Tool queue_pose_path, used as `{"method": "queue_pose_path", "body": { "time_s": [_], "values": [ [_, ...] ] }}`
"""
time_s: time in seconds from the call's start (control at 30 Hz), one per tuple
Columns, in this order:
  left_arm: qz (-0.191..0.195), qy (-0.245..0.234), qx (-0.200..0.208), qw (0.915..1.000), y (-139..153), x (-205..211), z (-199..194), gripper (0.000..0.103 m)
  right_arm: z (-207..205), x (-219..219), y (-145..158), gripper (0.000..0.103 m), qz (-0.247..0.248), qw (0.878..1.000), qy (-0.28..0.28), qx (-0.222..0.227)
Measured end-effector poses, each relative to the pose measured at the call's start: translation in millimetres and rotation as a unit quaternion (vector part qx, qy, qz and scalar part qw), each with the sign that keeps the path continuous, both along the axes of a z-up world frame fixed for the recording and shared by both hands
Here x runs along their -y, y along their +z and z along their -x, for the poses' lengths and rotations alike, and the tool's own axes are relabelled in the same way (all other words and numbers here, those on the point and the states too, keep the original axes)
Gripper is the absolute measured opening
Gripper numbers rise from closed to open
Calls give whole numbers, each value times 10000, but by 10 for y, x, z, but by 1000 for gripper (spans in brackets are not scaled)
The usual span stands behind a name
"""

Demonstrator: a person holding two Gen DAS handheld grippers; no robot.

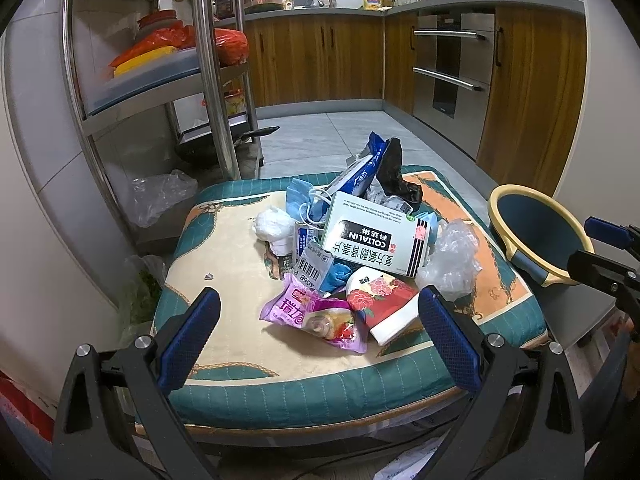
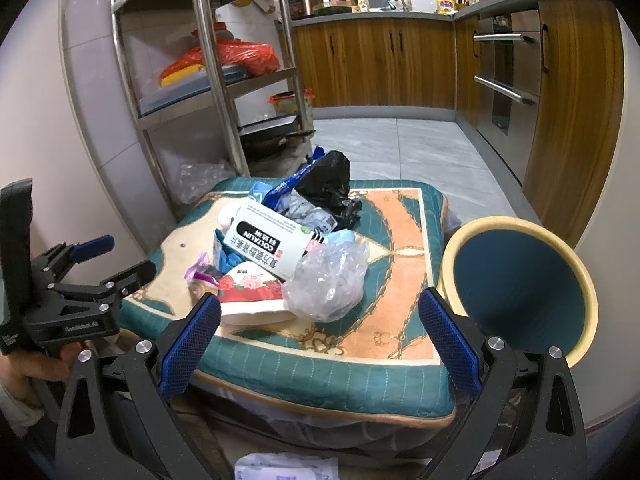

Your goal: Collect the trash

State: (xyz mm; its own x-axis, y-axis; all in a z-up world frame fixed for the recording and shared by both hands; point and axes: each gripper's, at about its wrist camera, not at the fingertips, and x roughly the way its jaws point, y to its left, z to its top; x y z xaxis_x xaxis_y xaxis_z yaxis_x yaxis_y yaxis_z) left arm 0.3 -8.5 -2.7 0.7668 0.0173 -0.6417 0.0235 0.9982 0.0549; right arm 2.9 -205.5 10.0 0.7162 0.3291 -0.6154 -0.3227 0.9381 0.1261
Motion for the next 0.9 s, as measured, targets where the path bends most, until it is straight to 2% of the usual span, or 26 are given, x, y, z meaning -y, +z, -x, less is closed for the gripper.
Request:
{"method": "queue_pose_path", "body": {
  "time_s": [0.9],
  "values": [
    [132, 97, -164, 9997, -71, -45, -30, 98, -6, 6, -7, 98, -18, 10000, -1, -15]
  ]
}}
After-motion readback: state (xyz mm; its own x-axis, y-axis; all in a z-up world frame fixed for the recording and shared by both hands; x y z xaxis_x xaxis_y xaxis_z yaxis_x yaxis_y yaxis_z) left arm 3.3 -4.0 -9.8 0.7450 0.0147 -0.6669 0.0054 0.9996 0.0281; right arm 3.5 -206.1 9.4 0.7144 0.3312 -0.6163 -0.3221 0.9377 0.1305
